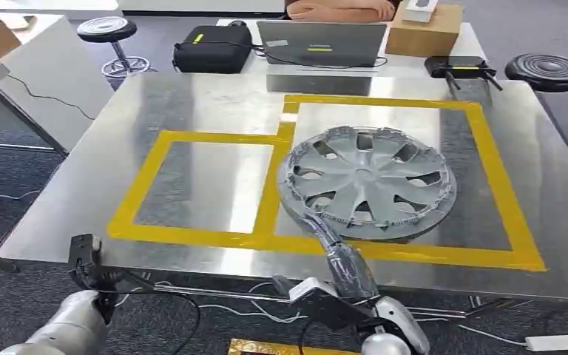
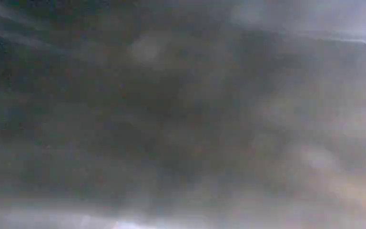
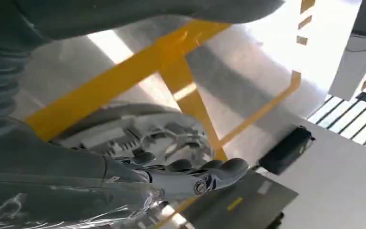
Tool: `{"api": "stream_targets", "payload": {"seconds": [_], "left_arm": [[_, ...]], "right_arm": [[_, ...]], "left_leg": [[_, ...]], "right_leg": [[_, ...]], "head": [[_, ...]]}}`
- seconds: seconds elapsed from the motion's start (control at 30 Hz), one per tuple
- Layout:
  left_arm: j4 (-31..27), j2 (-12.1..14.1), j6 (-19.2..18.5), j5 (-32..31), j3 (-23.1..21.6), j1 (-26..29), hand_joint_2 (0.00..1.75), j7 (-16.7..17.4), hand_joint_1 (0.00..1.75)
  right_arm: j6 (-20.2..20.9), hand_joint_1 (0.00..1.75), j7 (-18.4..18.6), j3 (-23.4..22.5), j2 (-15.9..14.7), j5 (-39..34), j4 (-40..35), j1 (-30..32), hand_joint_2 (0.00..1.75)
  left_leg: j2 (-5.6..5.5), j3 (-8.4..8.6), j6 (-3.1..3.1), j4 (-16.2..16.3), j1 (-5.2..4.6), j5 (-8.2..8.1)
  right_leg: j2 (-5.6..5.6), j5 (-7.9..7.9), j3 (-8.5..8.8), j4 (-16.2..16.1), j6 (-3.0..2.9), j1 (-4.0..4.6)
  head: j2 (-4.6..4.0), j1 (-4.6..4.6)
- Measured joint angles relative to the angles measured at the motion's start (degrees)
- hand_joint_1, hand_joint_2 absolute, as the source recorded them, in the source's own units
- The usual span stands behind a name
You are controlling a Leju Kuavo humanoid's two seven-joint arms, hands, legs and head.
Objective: Take the parts from the cabinet and place them on the table.
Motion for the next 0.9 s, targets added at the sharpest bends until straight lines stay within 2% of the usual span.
{"api": "stream_targets", "payload": {"seconds": [0.03,0.07,0.13,0.17,0.2,0.23,0.27,0.33,0.37,0.4,0.43,0.47,0.5,0.53,0.57,0.6,0.63,0.67,0.7,0.73,0.77,0.8,0.83,0.87,0.9], "left_arm": [[0.13,-0.76,-0.02,-0.39,-0.19,-0.42,0.00,0.00,0.00],[0.11,-1.00,0.00,-1.13,-0.39,-1.02,0.00,0.24,0.00],[0.15,-1.53,0.07,-2.46,-1.27,-1.22,0.00,1.22,0.00],[0.15,-1.70,0.07,-2.92,-1.51,-1.25,0.00,1.50,0.00],[0.15,-1.87,0.09,-3.32,-1.66,-1.35,0.00,1.64,0.00],[0.17,-2.16,0.15,-3.60,-1.81,-1.44,0.00,1.71,0.00],[0.17,-2.40,0.47,-3.61,-2.03,-1.55,0.00,1.11,0.00],[0.17,-2.64,1.00,-3.30,-2.08,-1.50,0.00,-0.24,0.00],[0.20,-2.73,1.18,-3.23,-2.10,-1.52,0.00,-0.46,0.00],[0.20,-2.80,1.18,-3.13,-2.10,-1.46,0.00,-0.77,0.00],[-0.35,-3.19,0.98,-2.97,-2.10,-0.73,0.00,-1.16,0.00],[-2.94,-3.87,0.04,-1.96,-2.16,0.59,0.00,-1.18,0.00],[-6.46,-5.17,-1.51,-0.21,-2.12,1.87,0.00,-0.51,0.00],[-8.82,-7.13,-2.96,1.16,-2.08,2.76,0.00,-0.35,0.00],[-10.78,-7.52,-3.72,1.51,-2.10,2.51,0.00,-0.35,0.00],[-12.62,-8.88,-4.59,1.71,-2.34,2.61,0.00,-0.35,0.00],[-14.52,-9.40,-4.92,1.75,-2.56,3.11,0.00,-0.53,0.00],[-15.46,-10.05,-5.36,2.28,-2.51,4.09,0.00,-0.83,0.00],[-16.53,-10.56,-5.75,3.04,-2.45,5.34,0.00,-1.05,0.00],[-17.67,-10.27,-6.01,3.99,-2.25,6.22,0.00,-1.35,0.00],[-18.81,-10.71,-6.18,4.61,-2.25,6.40,0.00,-1.57,0.00],[-19.94,-10.95,-6.47,5.01,-2.36,6.34,0.00,-1.97,0.00],[-20.66,-11.06,-6.67,5.44,-2.34,6.46,0.00,-2.14,0.00],[-21.24,-10.84,-6.75,5.75,-2.30,7.08,0.00,-2.16,0.00],[-21.53,-10.66,-6.75,5.90,-2.17,7.96,0.00,-2.16,0.00]], "right_arm": [[-1.58,0.00,1.73,0.09,-0.15,1.52,1.19,0.05,0.00],[-3.65,0.00,4.09,0.02,-0.31,3.65,2.89,-0.11,0.00],[-7.81,0.00,7.65,-2.21,-0.39,8.09,9.26,-1.48,0.00],[-9.82,0.00,9.16,-5.00,-0.39,10.19,13.67,-2.56,0.00],[-11.00,0.00,10.15,-8.23,-0.39,11.79,17.84,-3.80,0.00],[-12.86,0.00,8.84,-12.59,-0.39,14.16,22.82,-4.79,0.00],[-13.87,0.00,6.42,-16.36,-0.28,15.09,26.30,-6.26,0.00],[-14.47,0.00,2.17,-22.63,0.39,15.30,32.42,-9.92,0.00],[-14.42,0.00,0.90,-25.01,0.77,15.32,34.36,-11.18,0.00],[-14.40,0.00,-0.23,-26.92,0.96,15.61,35.85,-12.26,0.00],[-14.31,0.00,-1.50,-29.39,1.34,16.61,37.33,-13.30,0.00],[-14.20,0.00,-2.26,-32.03,1.69,18.39,38.29,-13.95,0.00],[-14.16,0.00,-2.56,-34.82,2.03,20.86,38.94,-14.61,0.00],[-14.09,0.00,-2.43,-37.82,2.16,23.02,39.03,-15.45,0.00],[-13.87,0.00,-2.06,-40.69,2.27,24.26,39.27,-15.91,0.00],[-13.88,0.00,-1.69,-43.57,2.58,24.85,39.60,-16.62,0.00],[-13.81,0.00,-1.23,-46.08,2.98,24.98,39.89,-17.19,0.00],[-13.37,0.00,-0.99,-47.85,3.32,25.00,40.37,-17.60,0.00],[-13.13,0.00,-0.84,-49.45,3.74,24.83,40.78,-17.86,0.00],[-12.89,0.00,-0.88,-50.99,4.48,24.67,41.31,-18.07,0.00],[-12.81,0.00,-0.95,-52.38,4.55,24.65,41.33,-18.44,0.00],[-12.74,0.00,-1.03,-53.77,4.57,24.70,41.33,-18.95,0.00],[-12.70,0.00,-1.25,-55.15,4.57,24.76,41.35,-19.33,0.00],[-12.65,0.00,-1.45,-56.49,4.65,24.92,41.39,-19.54,0.00],[-12.63,0.00,-1.69,-57.52,4.66,25.15,41.48,-19.60,0.00]], "left_leg": [[2.15,0.93,-0.80,-2.57,-0.51,-0.70],[1.59,1.03,0.46,-3.36,-0.52,-1.13],[1.06,0.67,1.45,-3.12,-0.85,-0.82],[0.91,0.59,2.03,-3.24,-0.95,-0.47],[0.87,0.69,2.69,-3.47,-0.72,-0.01],[0.68,0.32,3.22,-3.47,-0.75,0.36],[0.69,0.07,3.56,-3.47,-0.75,0.64],[1.01,-0.15,3.81,-3.47,-0.69,1.05],[1.11,-0.16,3.80,-3.47,-0.62,1.26],[1.12,-0.16,3.71,-3.47,-0.49,1.37],[0.91,0.01,3.53,-3.47,-0.38,1.57],[0.30,0.05,3.42,-3.48,-0.47,1.84],[-0.74,-0.12,3.38,-3.59,-0.64,2.28],[-1.62,-0.62,3.59,-3.74,0.55,3.01],[-4.19,-1.26,2.73,-3.88,0.10,3.87],[-5.79,-1.98,2.28,-4.20,0.96,4.63],[-7.14,-1.99,1.73,-5.09,1.11,5.47],[-7.99,-1.72,1.15,-6.84,0.99,6.58],[-8.09,-1.65,1.25,-7.87,1.05,8.26],[-6.05,-2.72,2.96,-7.62,0.54,8.10],[-5.49,-4.74,4.05,-5.43,-0.02,4.89],[-5.44,-7.32,4.45,-0.99,-0.61,1.17],[-5.37,-9.18,4.09,3.80,-0.78,-1.59],[-5.01,-10.29,3.20,8.34,-0.58,-3.37],[-4.50,-10.08,2.24,10.94,-0.15,-3.33]], "right_leg": [[-0.02,0.00,0.05,0.32,0.74,0.37],[-0.19,0.07,-0.11,0.42,1.21,0.48],[-0.94,0.85,0.61,-0.88,2.00,0.36],[-1.04,1.29,0.91,-1.36,2.54,0.18],[-0.52,0.86,0.59,-1.30,2.87,0.02],[0.45,-1.64,-0.19,0.19,2.68,0.09],[1.10,-5.13,-1.26,3.93,2.34,0.61],[1.78,-10.36,-3.44,12.72,2.10,1.53],[1.86,-11.37,-3.39,14.93,1.94,1.76],[1.87,-11.02,-2.37,15.01,1.74,1.92],[1.93,-9.35,0.35,12.39,1.24,2.25],[2.22,-7.44,3.92,7.91,0.44,2.55],[3.56,-5.91,7.99,2.66,-0.99,3.07],[7.75,-6.25,11.58,-1.62,-3.44,4.25],[7.96,-6.62,11.32,-2.92,-4.08,5.28],[7.22,-5.74,10.49,-3.57,-4.62,4.96],[5.87,-5.71,10.72,-4.26,-4.16,5.04],[5.12,-5.32,11.23,-5.41,-4.34,5.22],[4.85,-3.96,12.31,-7.81,-4.57,5.17],[3.93,-1.04,12.36,-10.12,-4.48,5.02],[3.01,0.29,11.73,-10.89,-4.21,4.85],[1.56,1.56,10.66,-10.87,-3.36,4.38],[0.24,2.18,9.69,-10.84,-2.63,4.06],[-0.75,2.72,8.90,-10.81,-2.10,3.76],[-1.46,3.12,8.43,-10.67,-1.46,3.44]], "head": [[0.00,-0.24],[0.00,-0.27],[0.02,0.37],[0.02,0.29],[0.02,0.48],[0.00,0.57],[0.02,0.76],[0.02,0.96],[0.02,0.87],[0.02,0.96],[0.02,0.92],[0.02,0.94],[0.02,0.92],[0.00,0.74],[0.02,-0.11],[0.02,0.66],[0.00,1.40],[0.02,1.51],[0.00,1.79],[0.00,1.49],[0.00,1.29],[0.00,1.29],[0.02,1.25],[0.00,1.38],[0.00,1.29]]}}
